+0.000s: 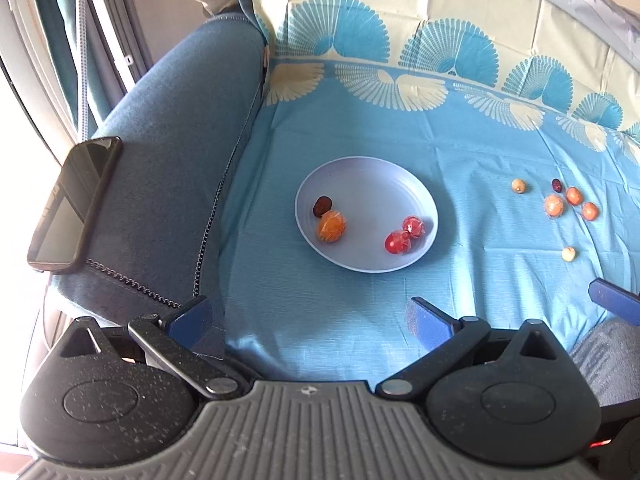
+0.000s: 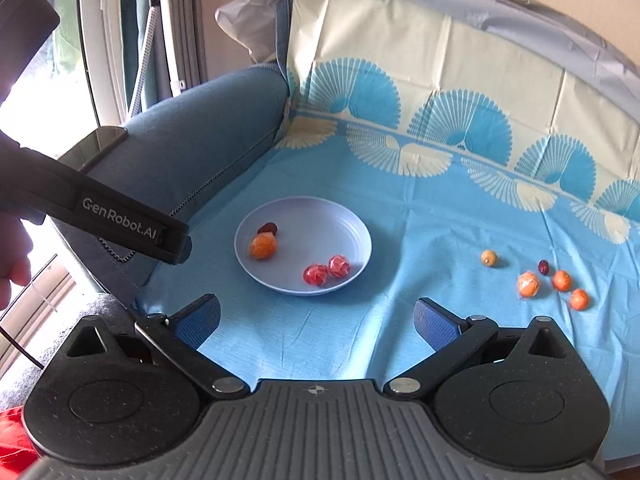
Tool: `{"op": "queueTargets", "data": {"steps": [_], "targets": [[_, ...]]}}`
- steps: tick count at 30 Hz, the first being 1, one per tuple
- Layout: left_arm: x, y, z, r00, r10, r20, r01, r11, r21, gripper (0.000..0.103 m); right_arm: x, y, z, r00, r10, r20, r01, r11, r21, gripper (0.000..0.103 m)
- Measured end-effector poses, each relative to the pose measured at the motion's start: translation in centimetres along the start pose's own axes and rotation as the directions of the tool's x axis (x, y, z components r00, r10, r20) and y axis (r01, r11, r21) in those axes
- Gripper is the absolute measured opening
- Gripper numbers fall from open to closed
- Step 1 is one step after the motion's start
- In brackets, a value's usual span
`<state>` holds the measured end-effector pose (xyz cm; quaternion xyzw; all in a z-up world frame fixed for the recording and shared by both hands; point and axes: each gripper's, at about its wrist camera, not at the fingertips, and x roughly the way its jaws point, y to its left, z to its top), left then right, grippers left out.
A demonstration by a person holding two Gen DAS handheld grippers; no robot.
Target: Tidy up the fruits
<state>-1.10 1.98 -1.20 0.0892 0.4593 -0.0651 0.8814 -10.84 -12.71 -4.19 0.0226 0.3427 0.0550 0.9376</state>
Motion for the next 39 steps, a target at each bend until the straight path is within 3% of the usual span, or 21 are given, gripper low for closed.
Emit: {"op": "queueTargets", "data": {"steps": [14,28,34,39], "targets": [[-2.1,-1.3,-1.0,1.000,0.007,0.026,-0.008,0.999,0.041,0.103,-2.7,0.0,-0.9,0.998,-0.019,0.061,0.018,1.000,0.012,0.102],[0.1,-4.1,0.2,0.999,0.010,-0.032,-0.008,0.997,0.079,0.103,-1.8,-3.5,-2.1,0.998,-0.046,0.052,0.041,0.993,0.108,0.102],[1.5,-7.4,1.7,0.999,-0.001,-0.033,0.005,0.993,0.122,0.103,-1.0,-7.9,-2.8,0.986,-0.153,0.071,0.136,0.969,0.207,0.102],[4.0,-12.3,3.7,0.995,-0.079,-0.058,0.087,0.984,0.153,0.103,-0.1,-13.9,-3.7,0.958,-0.284,0.050,0.256,0.918,0.303,0.102]]}}
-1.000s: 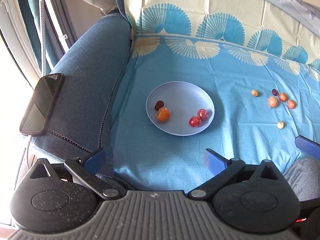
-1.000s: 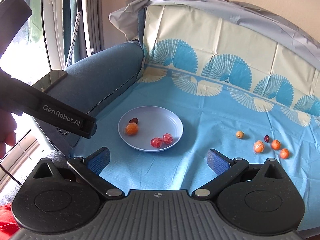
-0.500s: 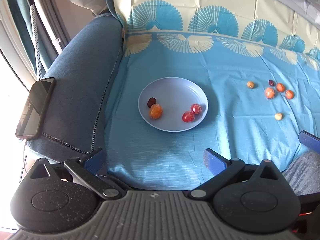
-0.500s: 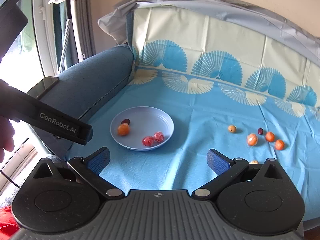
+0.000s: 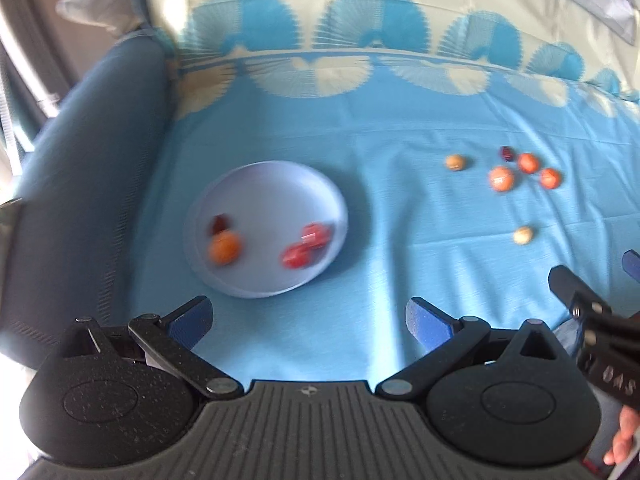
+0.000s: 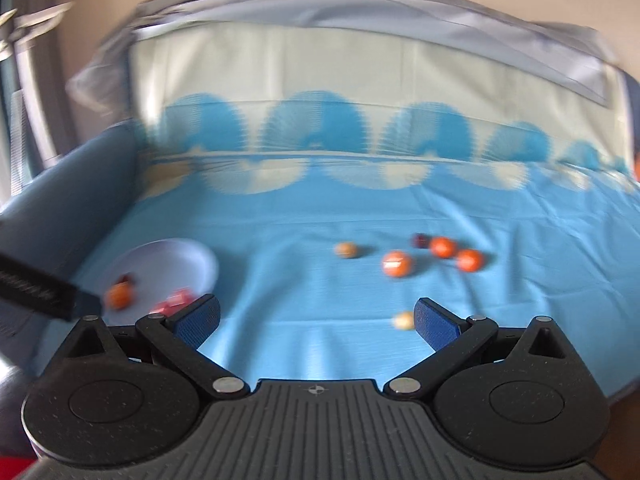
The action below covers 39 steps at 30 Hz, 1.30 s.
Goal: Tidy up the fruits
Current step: 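Grasp a wrapped mandarin with the left gripper while the right grasps another mandarin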
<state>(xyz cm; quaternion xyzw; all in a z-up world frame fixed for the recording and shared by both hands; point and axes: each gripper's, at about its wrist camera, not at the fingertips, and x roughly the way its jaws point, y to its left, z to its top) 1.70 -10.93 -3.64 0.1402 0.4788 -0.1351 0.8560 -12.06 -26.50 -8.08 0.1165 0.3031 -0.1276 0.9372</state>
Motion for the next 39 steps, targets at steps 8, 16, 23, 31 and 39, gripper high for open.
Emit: {"op": "queueTargets", "data": {"steps": [8,16,23,31,39], "targets": [[6.4,-10.6,6.5,0.995,-0.095,0.034,0.093,0.993,0.069,0.103,8.3,-10.9,1.6,0.978,-0.204,-0.037,0.207,0.973,0.102,0.102],[17.5,-21.2,12.6,0.991,-0.135,-0.018,0.136,0.985,0.110,0.103,20.5,-17.9,0.9,0.950,-0.230,-0.212,0.259,0.959,0.119,0.102],[24.8,-24.5,15.1,0.991,-0.108,-0.074,0.115,0.988,0.098,0.103,26.4,-19.7,1.0,0.959,-0.189,-0.210,0.209,0.975,0.077,0.102],[25.9,-25.4,14.1,0.999,-0.037,-0.020,0.040,0.986,0.160,0.103,28.4,-20.4,-0.2,0.979,-0.172,-0.106,0.174,0.985,0.009,0.102],[23.6,-22.6,13.4,0.942,-0.321,-0.099,0.321,0.947,-0.013,0.041,27.4,-19.7,0.5,0.981,-0.170,-0.091,0.172,0.985,0.007,0.038]]}}
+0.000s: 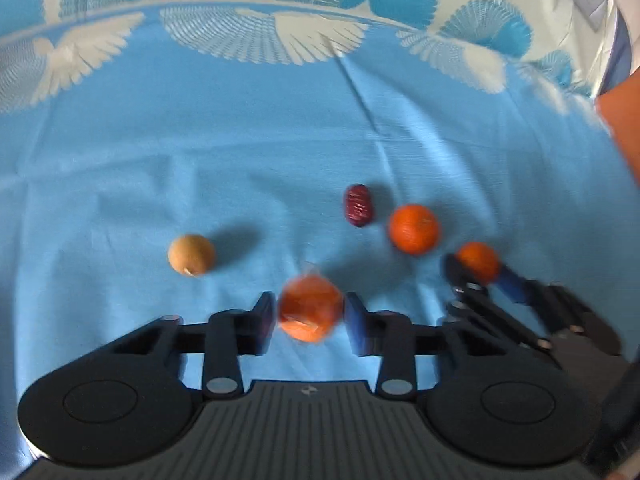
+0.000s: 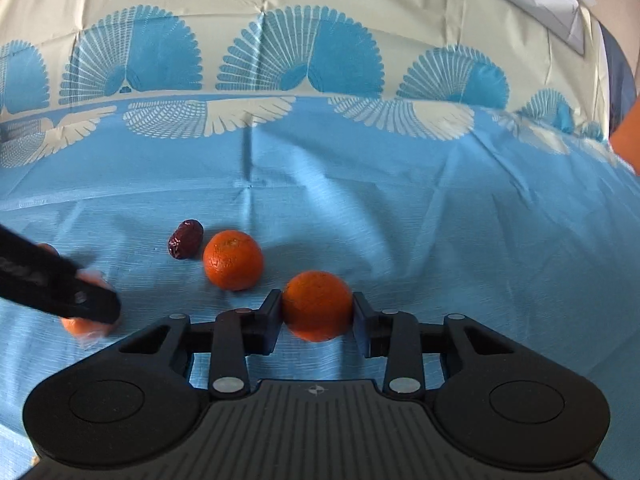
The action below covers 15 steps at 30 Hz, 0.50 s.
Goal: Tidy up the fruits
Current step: 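Grasp a wrapped mandarin with the left gripper while the right grasps another mandarin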
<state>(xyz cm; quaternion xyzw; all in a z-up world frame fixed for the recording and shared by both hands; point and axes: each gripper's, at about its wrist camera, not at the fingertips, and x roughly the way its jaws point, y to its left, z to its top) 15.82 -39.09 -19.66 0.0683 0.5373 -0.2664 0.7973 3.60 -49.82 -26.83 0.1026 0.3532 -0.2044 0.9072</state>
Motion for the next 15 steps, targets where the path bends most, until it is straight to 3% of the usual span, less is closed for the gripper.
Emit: {"op": "queueTargets", "data": {"steps": [4,8,15], "targets": [[-1.8,0.2,-0.7,0.999,-0.023,0.038,0.021,0.999,0.038,0.040,-1.5,-0.7,0.3,1.000,0.000,-0.017,0.001,0.996,0.084,0.038],[-4.9,0.9,-2.3,0.999,-0.027,0.042,0.025,0.998,0.057,0.040,-5.3,-0.8,0.5,0.999,-0.008,0.034,0.004,0.991,0.135,0.038],[-14.3,5.0,-6.9,0.998,-0.010,0.055,0.008,0.999,0.038,0.040,-14.8,1.5,0.8,0.987,0.082,0.135,-0.102,0.984,0.149,0.038]]}}
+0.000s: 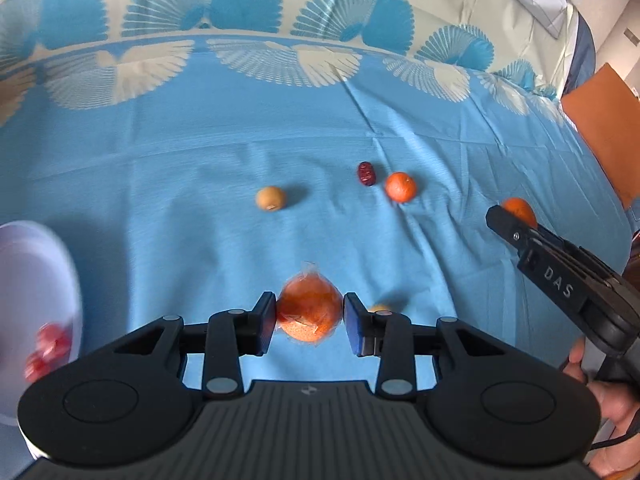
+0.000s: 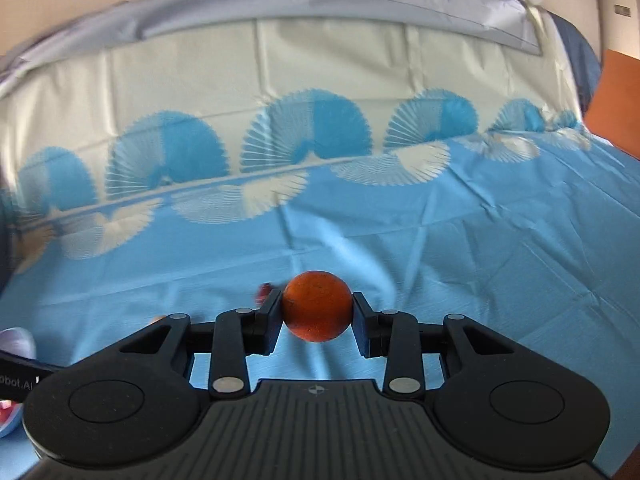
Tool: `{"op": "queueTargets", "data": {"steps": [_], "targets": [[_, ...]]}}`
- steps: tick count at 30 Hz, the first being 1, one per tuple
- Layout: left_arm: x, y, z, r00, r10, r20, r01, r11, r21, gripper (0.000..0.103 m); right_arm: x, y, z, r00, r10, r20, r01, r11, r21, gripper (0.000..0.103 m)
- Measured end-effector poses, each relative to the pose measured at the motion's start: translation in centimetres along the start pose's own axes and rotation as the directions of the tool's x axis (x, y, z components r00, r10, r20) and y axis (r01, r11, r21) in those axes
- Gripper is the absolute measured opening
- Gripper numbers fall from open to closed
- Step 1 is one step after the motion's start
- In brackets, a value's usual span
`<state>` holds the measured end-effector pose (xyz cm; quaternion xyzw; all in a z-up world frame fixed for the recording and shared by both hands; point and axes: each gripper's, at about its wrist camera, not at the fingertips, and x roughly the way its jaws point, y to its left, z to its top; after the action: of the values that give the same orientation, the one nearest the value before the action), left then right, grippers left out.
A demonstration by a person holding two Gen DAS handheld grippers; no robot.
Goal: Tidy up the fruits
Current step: 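Grasp a wrapped mandarin with the left gripper while the right grasps another mandarin, then carry both mandarins over the plate and open both grippers to drop them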
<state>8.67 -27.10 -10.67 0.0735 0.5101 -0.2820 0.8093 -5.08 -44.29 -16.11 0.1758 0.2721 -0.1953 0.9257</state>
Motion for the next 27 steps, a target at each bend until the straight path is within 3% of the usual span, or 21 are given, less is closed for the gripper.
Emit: {"op": "queueTargets", "data": {"steps": [5,10,14,20,27], "targets": [[-7.4,3.8,-3.0,0.995,0.087,0.039,-0.085,0.996,-0.041,0.040,-5.7,5.4,-1.1,0.988,0.152,-0.035,-0.154,0.985,-0.075,0.038],[-13.8,8.0,-6.7,0.979,0.194,0.062,-0.187,0.977,-0.104,0.040,-11.4,11.6,-2.6,0.953,0.291,-0.079,-0.301,0.940,-0.161,0.038],[-18.3,11.3,-9.7,0.969,0.228,0.092,-0.209,0.960,-0.185,0.040,-15.4,16.3,-3.8,0.917,0.385,-0.106,-0.399,0.893,-0.206,0.038],[-23.5,13.6,-13.3,0.954,0.249,0.168,-0.203,0.946,-0.254,0.040,-20.3,21.4,-5.6,0.877,0.459,-0.142,-0.480,0.819,-0.314,0.038],[-26.4,15.7,-15.7,0.944,0.246,0.218,-0.170,0.933,-0.316,0.040,-22.7,23.9,-6.2,0.874,0.462,-0.151,-0.482,0.785,-0.389,0.038]]}}
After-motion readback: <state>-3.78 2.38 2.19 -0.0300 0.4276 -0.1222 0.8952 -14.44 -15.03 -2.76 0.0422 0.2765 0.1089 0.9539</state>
